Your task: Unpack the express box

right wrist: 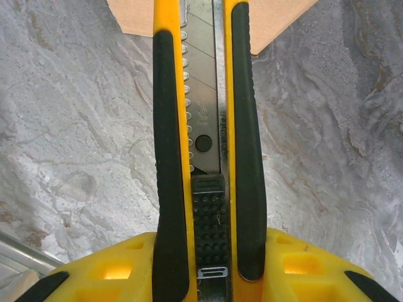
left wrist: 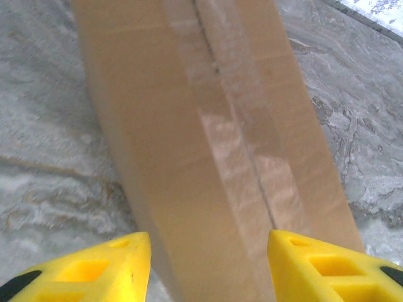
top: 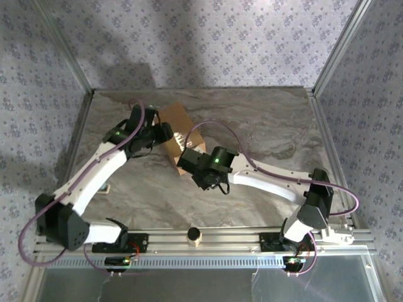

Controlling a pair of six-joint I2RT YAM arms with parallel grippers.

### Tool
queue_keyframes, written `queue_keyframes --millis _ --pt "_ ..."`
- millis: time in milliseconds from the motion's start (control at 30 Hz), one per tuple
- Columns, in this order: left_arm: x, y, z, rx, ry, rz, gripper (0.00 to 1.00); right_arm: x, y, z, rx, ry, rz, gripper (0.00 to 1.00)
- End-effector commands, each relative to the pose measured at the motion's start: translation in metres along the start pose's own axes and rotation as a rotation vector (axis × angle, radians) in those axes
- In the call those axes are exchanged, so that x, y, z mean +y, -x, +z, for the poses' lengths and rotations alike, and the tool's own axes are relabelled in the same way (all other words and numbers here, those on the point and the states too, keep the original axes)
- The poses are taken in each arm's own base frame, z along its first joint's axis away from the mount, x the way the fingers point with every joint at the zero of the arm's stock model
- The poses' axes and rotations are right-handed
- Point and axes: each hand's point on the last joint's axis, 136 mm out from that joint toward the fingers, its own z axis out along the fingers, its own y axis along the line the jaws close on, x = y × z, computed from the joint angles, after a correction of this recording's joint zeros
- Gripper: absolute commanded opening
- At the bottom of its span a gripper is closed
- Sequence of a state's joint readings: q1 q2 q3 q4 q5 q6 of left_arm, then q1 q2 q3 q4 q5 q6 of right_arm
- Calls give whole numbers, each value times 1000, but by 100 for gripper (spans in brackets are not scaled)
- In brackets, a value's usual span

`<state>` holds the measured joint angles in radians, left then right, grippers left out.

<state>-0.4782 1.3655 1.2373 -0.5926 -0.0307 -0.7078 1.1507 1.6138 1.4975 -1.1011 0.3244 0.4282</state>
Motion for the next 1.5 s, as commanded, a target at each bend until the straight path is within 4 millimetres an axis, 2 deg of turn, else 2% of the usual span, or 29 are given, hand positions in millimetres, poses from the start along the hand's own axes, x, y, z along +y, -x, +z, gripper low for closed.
queue_keyframes --millis 0,100,233,367,533,667,800,1000,1100,1200,1333,1467 --pt "-5 10 21 10 12 49 52 4 0 -11 -26 41 -17 0" --pt "-1 11 39 20 37 48 51 8 -2 -12 -33 66 -15 0" --pt "7 6 52 35 70 47 50 4 -6 -19 -42 68 4 0" --pt "14 -2 59 55 84 42 49 1 -11 -27 -45 66 8 0" --pt "8 -11 58 67 31 36 49 -8 -22 -30 -17 35 21 0" --pt "-6 -6 42 34 -31 48 49 -21 -27 -34 -27 34 60 0" --pt "-25 8 14 -13 -123 38 48 -40 -29 -37 -43 16 111 0" --pt "-55 19 -30 -43 -266 47 49 -69 -16 -50 -134 -36 151 0" --pt "-73 11 -47 -5 -376 59 52 -80 -3 -55 -192 -43 191 0" --pt "-88 -6 -58 50 -464 76 62 -84 12 -59 -246 -33 210 0" --pt "-102 -34 -65 110 -558 84 67 -79 29 -61 -300 0 203 0" --pt "-121 -45 -71 142 -698 51 68 -73 39 -61 -326 26 210 0"
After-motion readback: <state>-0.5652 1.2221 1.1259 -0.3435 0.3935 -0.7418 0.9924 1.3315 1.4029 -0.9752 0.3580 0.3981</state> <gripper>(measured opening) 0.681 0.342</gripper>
